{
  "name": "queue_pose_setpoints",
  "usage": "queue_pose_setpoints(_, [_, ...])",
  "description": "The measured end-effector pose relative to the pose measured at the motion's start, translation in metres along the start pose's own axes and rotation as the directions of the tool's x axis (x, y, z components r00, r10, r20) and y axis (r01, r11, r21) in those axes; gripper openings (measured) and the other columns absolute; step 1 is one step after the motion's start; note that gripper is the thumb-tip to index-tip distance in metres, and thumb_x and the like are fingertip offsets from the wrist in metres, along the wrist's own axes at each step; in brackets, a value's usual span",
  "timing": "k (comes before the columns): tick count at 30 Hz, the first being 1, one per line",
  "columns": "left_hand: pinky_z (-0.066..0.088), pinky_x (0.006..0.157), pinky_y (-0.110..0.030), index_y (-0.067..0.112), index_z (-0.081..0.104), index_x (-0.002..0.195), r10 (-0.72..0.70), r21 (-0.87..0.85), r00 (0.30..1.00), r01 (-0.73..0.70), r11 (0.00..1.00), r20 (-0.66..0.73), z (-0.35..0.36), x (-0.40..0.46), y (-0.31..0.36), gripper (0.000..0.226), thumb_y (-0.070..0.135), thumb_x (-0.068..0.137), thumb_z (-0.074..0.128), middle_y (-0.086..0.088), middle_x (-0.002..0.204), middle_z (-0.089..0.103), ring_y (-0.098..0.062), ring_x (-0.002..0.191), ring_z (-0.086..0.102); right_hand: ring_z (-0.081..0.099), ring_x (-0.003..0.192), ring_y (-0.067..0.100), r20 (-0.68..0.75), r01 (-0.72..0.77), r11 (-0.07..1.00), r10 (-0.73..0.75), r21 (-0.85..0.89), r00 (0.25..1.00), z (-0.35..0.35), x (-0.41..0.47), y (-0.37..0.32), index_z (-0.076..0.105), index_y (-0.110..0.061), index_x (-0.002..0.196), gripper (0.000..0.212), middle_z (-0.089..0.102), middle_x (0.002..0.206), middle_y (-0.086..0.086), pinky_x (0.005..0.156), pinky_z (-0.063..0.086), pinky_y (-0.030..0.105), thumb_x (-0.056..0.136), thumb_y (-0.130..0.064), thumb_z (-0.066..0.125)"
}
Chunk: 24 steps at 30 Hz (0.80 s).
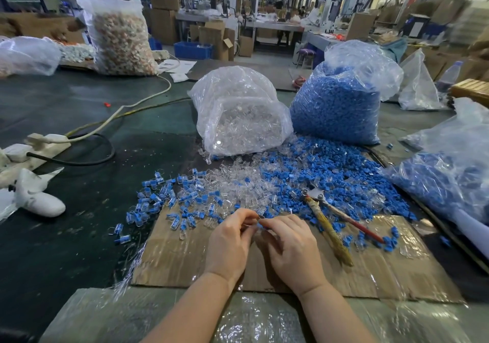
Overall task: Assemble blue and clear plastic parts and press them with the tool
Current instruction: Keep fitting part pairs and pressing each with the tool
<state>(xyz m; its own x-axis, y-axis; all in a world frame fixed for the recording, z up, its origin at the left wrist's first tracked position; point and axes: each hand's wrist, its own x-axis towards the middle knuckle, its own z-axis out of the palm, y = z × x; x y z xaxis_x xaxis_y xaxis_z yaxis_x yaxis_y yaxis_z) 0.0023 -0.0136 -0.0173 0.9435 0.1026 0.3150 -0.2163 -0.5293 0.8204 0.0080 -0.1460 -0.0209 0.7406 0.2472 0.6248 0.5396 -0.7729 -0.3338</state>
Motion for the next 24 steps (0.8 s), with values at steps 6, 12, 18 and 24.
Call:
queue_pose_setpoints(6, [0.05,0.082,-0.016,0.02,0.065,0.101,-0.022,-0.017,1.0,0.022,1.0,0.0,0.0007,0.0006,-0.0027,0.018,0.011,0.086,0.063,0.011,0.089,0.067,-0.001,0.086,0.062,0.057,0.071,0.018,0.026,0.019,0.999,-0.018,-0.041,1.0,0.0009,0.0005,-0.0001,0.067,-0.015,0.082,0.009,0.065,0.078,-0.003,0.064,0.049,0.029,0.08,-0.024,0.068])
queue_pose_setpoints(12, [0.045,0.084,-0.01,0.018,0.062,0.114,0.099,0.07,0.994,-0.101,0.992,0.038,0.0005,0.0009,-0.0012,0.031,0.011,0.084,0.065,0.012,0.096,0.06,0.0,0.086,0.057,0.058,0.068,0.019,-0.075,-0.129,0.992,0.129,0.008,0.989,0.0022,0.0005,0.0043,0.066,-0.012,0.077,0.011,0.065,0.073,-0.003,0.065,0.038,0.021,0.082,-0.021,0.06])
queue_pose_setpoints(18, [0.04,0.078,-0.004,0.015,0.069,0.099,0.12,0.099,0.991,-0.126,0.987,0.059,0.0003,0.0012,-0.0001,0.014,0.014,0.085,0.065,0.008,0.092,0.064,-0.003,0.083,0.057,0.058,0.071,0.015,-0.016,-0.087,0.995,0.087,0.047,0.996,0.001,0.0005,0.0016,0.069,-0.013,0.082,0.024,0.066,0.077,-0.005,0.066,0.041,0.02,0.083,-0.033,0.054])
queue_pose_setpoints(24, [0.048,0.073,-0.014,0.019,0.065,0.092,-0.019,0.05,1.0,0.019,0.999,-0.009,0.0019,0.0015,-0.0025,0.009,0.012,0.087,0.062,0.008,0.083,0.066,-0.004,0.077,0.06,0.061,0.078,0.026,0.035,-0.074,0.977,0.083,-0.201,0.996,0.0038,0.0014,0.0019,0.072,-0.015,0.095,0.024,0.065,0.089,0.003,0.07,0.05,0.037,0.072,-0.007,0.073])
